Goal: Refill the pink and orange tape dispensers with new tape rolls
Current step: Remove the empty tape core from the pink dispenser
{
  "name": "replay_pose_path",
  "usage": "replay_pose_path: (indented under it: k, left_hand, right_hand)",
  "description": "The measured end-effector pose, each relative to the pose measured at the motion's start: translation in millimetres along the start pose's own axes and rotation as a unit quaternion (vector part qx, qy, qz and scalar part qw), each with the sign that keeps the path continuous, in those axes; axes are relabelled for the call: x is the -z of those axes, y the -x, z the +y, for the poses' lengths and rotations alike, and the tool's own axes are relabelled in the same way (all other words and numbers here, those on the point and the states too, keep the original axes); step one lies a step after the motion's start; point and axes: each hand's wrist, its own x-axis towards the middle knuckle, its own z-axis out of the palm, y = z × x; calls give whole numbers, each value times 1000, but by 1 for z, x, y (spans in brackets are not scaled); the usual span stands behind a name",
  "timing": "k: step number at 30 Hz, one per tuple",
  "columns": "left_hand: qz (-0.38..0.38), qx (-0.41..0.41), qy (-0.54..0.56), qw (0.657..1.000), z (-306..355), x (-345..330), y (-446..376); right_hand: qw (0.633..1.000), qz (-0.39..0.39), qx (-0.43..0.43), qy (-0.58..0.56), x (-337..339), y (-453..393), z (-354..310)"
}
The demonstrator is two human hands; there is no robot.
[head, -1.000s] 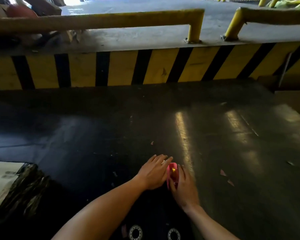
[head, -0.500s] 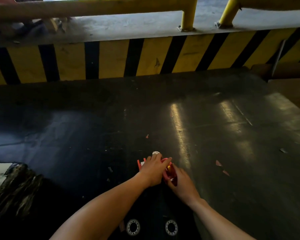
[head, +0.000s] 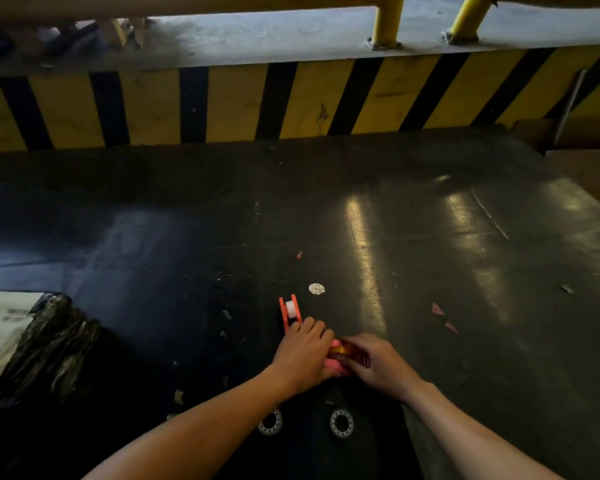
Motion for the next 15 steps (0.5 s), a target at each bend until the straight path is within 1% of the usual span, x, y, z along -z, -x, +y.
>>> replay_pose_path:
  k: [8, 15]
  left_hand:
    - [16, 64, 38, 997, -12, -14, 50]
    - [49, 87, 87, 991, -28, -24, 83]
  right_hand:
    - [992, 50, 87, 73, -32, -2, -22]
    - [982, 86, 115, 123, -55, -4, -49]
